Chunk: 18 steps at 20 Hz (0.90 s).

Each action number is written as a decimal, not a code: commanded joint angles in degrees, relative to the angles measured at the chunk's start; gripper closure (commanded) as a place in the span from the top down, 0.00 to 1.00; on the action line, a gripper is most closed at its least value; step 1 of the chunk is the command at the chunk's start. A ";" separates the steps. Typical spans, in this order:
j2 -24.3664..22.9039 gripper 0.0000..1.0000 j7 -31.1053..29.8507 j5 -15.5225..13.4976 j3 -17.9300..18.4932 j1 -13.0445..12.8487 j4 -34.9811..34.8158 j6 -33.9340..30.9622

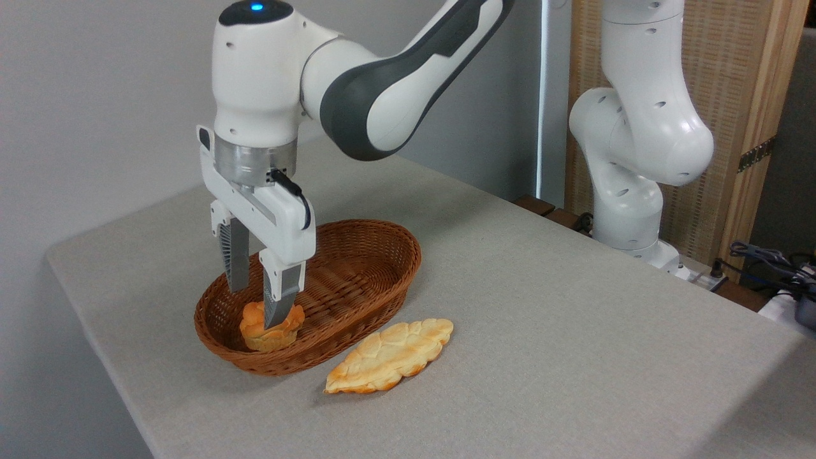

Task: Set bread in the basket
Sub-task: 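Raise the open gripper up away from the bun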

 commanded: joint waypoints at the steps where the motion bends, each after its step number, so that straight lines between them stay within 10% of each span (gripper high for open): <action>1: -1.84 1.00 -0.63 2.00 2.63 0.00 4.90 -6.66; 10: -1.93 1.00 -0.37 3.84 7.65 0.00 14.58 -22.95; 18: -1.85 1.00 -0.01 6.83 9.41 0.00 14.85 -23.84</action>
